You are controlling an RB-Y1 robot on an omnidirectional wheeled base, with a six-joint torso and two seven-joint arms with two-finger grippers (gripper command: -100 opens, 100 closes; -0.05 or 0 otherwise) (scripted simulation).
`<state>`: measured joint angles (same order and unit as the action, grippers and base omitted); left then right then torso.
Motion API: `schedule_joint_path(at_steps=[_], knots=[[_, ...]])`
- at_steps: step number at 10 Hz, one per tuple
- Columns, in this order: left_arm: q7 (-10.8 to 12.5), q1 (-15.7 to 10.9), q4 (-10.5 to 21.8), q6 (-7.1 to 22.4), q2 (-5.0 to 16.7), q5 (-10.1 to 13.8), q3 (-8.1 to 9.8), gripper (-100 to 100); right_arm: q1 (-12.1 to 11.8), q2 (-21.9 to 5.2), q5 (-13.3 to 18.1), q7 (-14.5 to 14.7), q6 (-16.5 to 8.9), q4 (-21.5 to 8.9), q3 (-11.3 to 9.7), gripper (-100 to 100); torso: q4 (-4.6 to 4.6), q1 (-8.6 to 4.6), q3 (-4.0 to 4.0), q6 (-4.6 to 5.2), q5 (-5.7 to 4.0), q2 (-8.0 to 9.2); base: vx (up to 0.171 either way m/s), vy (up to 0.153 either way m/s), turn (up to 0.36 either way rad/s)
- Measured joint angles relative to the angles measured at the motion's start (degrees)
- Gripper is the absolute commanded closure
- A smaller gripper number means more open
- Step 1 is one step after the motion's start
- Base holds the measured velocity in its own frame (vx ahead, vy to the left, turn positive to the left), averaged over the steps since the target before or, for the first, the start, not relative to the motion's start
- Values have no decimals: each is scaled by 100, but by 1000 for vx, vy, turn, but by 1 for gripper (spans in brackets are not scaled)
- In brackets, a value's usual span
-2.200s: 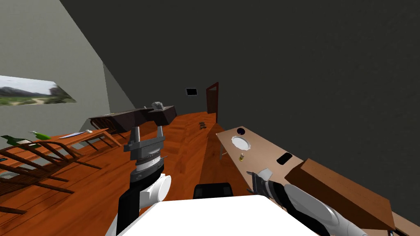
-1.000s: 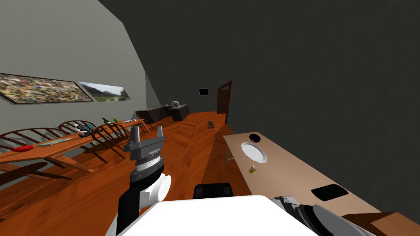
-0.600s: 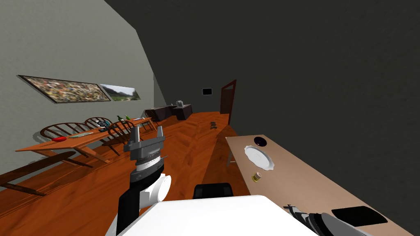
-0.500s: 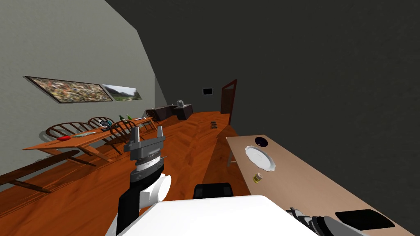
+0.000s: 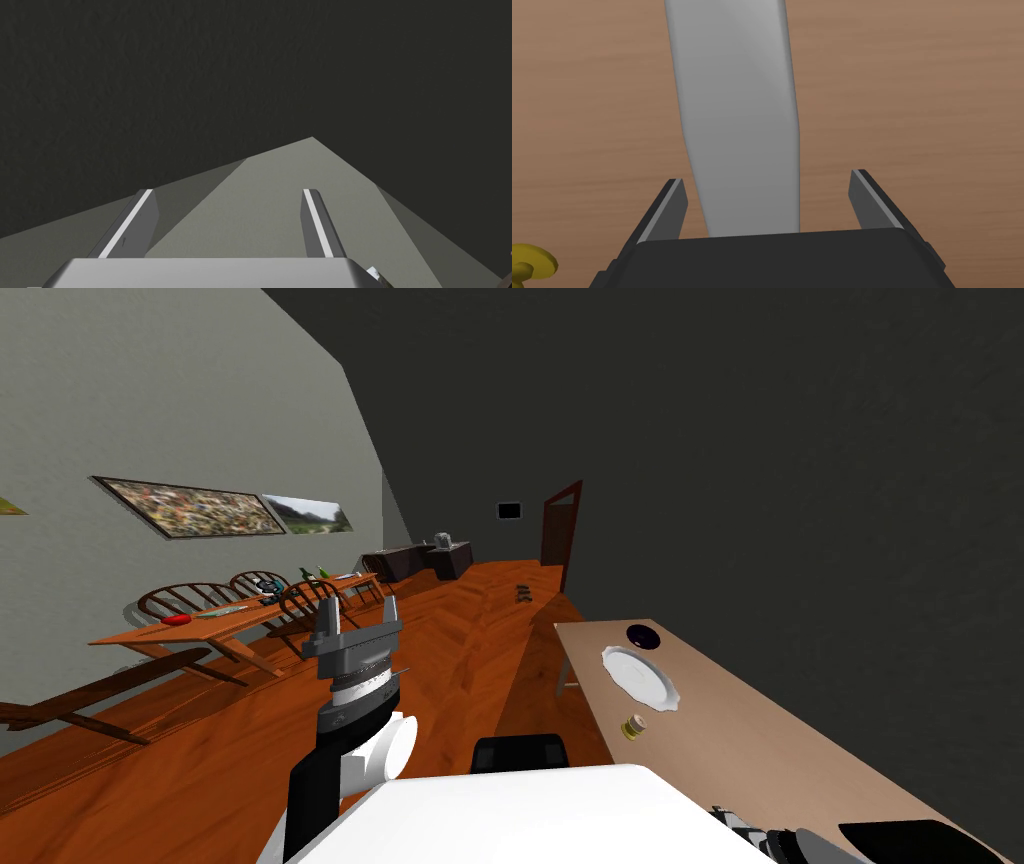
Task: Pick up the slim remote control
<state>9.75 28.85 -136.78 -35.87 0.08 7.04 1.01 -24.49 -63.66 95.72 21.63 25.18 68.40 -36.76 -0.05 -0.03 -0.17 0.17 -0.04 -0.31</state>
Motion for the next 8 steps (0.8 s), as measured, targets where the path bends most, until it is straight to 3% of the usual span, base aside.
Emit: schedule_joint_path(at_steps=[1, 2, 6, 7, 8], knots=[[0, 0, 0, 0, 0, 0, 0, 0, 1, 117, 93, -31, -88, -65, -53, -100, 0, -1, 1, 1, 0, 1, 6, 7, 12], [0, 0, 0, 0, 0, 0, 0, 0, -1, 128, 108, -53, -112, -68, -61, 100, 0, 0, -1, 1, 2, -1, 6, 5, 8], [0, 0, 0, 0, 0, 0, 0, 0, 2, 126, 107, -50, -111, -66, -58, 100, -1, -3, 0, 3, 0, 0, 0, 0, 0], [0, 0, 0, 0, 0, 0, 0, 0, 2, 126, 107, -50, -111, -66, -58, 0, -1, -3, 0, 3, 0, 1, 0, 0, 0], [0, 0, 0, 0, 0, 0, 0, 0, 3, 126, 107, -50, -111, -66, -58, 100, -1, -3, 0, 4, 0, 1, -3, -23, -52]])
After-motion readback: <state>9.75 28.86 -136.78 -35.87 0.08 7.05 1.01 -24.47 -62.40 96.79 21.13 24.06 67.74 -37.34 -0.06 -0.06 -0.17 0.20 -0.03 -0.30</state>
